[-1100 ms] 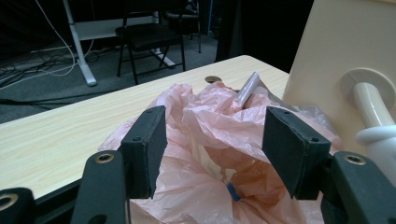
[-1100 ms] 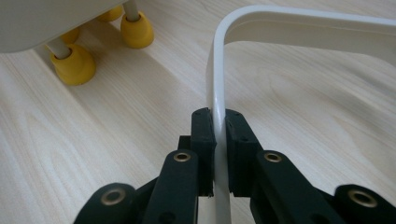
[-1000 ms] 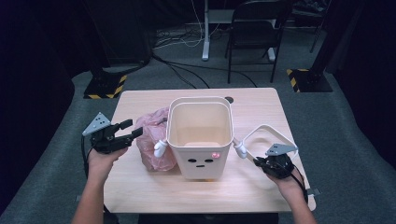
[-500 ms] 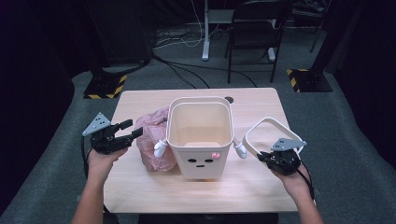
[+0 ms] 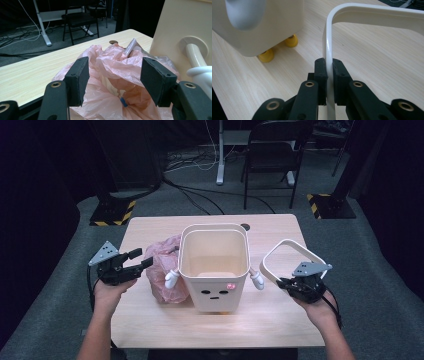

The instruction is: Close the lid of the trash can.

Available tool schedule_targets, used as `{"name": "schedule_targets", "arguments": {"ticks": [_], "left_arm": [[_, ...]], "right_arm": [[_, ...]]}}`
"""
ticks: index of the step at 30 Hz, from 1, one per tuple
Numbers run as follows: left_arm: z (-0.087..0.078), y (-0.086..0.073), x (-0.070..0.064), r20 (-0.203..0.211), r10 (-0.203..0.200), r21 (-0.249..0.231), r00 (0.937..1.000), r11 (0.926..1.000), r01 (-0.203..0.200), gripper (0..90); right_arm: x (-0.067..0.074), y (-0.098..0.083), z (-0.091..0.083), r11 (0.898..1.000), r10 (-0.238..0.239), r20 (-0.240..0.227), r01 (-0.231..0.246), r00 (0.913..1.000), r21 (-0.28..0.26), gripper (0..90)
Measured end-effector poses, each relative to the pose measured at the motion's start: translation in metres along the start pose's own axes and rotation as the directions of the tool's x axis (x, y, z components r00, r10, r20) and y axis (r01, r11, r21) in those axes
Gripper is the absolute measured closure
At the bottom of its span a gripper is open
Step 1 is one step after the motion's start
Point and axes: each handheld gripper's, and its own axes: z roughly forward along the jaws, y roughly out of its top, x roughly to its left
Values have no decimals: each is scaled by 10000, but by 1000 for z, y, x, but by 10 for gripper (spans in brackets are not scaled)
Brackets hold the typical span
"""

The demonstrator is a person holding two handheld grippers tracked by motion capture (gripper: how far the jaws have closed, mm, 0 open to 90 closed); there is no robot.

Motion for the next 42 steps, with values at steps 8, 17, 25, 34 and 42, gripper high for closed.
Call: {"name": "schedule_targets", "arguments": {"ticks": [8, 17, 25, 34, 42], "left_arm": [[-1, 1, -1, 22, 49, -3, 10000, 10000, -49, 398], [-2, 1, -3, 59, 100, 89, 9999, 9999, -100, 401], [-4, 2, -4, 103, 102, 58, 9999, 9999, -103, 403], [-11, 4, 0, 117, -92, 165, 9999, 9998, 90, 422], [-15, 10, -8, 233, 256, 200, 9994, 9995, -261, 430]], "right_arm": [[3, 11, -10, 9991, -399, 33, 398, 9992, 120, 834], [7, 25, -23, 9978, -639, -192, 642, 9978, 152, 833], [11, 41, -37, 9964, -843, -378, 841, 9957, -72, 833], [15, 56, -54, 9931, -1113, -432, 1095, 9928, -408, 833], [18, 68, -68, 9893, -1355, -472, 1326, 9896, -607, 834]]}}
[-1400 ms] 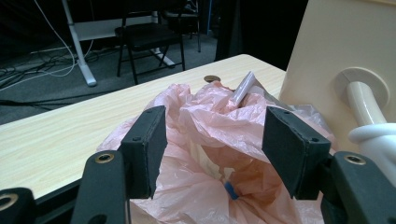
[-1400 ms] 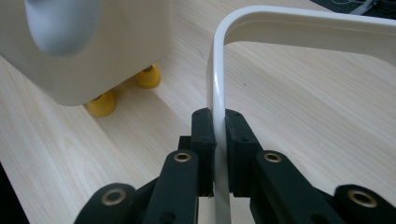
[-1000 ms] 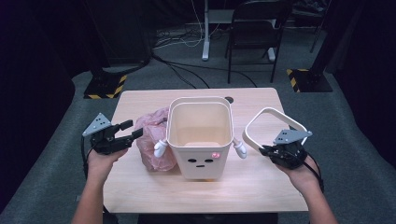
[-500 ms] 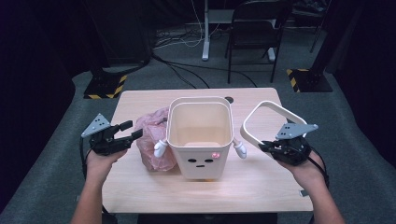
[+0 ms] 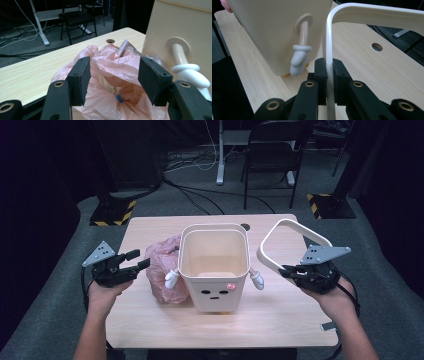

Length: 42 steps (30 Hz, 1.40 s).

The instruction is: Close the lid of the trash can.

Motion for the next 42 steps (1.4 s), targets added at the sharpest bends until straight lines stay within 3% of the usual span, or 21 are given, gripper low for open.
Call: {"name": "schedule_targets", "arguments": {"ticks": [13, 15, 22, 31, 42], "left_arm": [[-2, 6, -11, 279, 213, -103, 9994, 9997, -210, 429], [-3, 9, -14, 222, 431, 97, 9988, 9990, -434, 429], [-6, 14, -24, 469, 723, -47, 9963, 9974, -722, 429], [0, 11, -23, 416, 869, 170, 9953, 9960, -877, 420], [1, 10, -22, 445, 829, 114, 9956, 9964, -835, 419]], "right_arm": [[1, 15, -19, 9992, -243, -160, 238, 9996, -310, 834], [1, 17, -22, 9989, -271, -227, 262, 9994, -397, 834], [5, 25, -28, 9976, -447, -328, 428, 9985, -548, 834], [8, 36, -33, 9957, -670, -437, 639, 9968, -670, 833], [15, 47, -37, 9918, -952, -729, 883, 9928, -925, 834]]}}
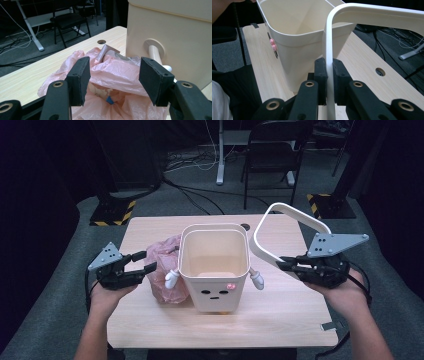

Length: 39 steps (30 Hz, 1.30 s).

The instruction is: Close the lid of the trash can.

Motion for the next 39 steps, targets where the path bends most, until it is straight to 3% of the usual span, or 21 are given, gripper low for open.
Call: {"name": "schedule_targets", "arguments": {"ticks": [20, 30, 39], "left_arm": [[-1, -1, 0, 39, -63, -109, 10000, 9999, 64, 418], [-10, 1, -4, -57, -23, -352, 10000, 9994, 21, 419], [-13, -1, -5, -135, -15, -240, 9999, 9997, 12, 420]], "right_arm": [[16, 21, 13, 9972, -670, -1058, 631, 9921, -396, 833], [23, 33, 29, 9940, -1054, -1621, 991, 9811, -461, 834], [31, 46, 42, 9894, -1437, -2057, 1364, 9680, -491, 832]]}}
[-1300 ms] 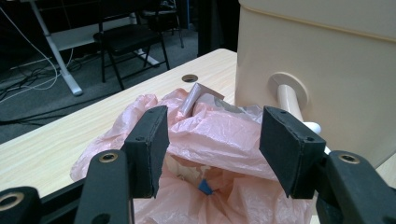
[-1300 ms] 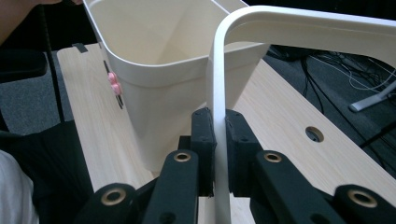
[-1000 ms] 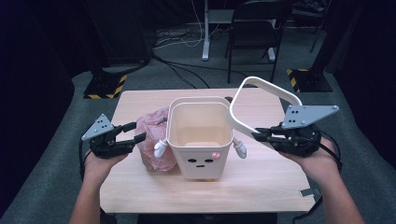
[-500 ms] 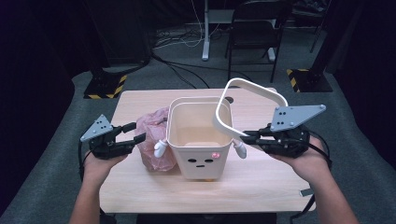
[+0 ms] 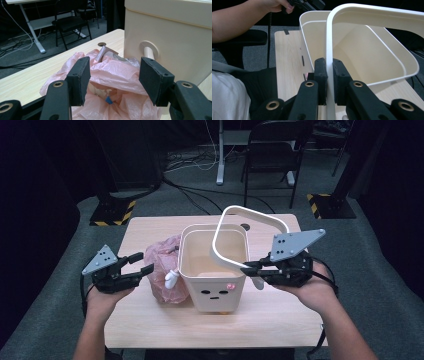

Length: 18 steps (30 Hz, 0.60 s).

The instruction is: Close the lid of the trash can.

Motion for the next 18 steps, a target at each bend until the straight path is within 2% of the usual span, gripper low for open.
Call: {"name": "schedule_targets", "arguments": {"ticks": [18], "left_arm": [[-5, -3, 4, -146, -131, -5, 9998, 9999, 131, 419]], "right_arm": [[7, 22, 23, 9973, -689, -586, 703, 9959, 229, 833]]}}
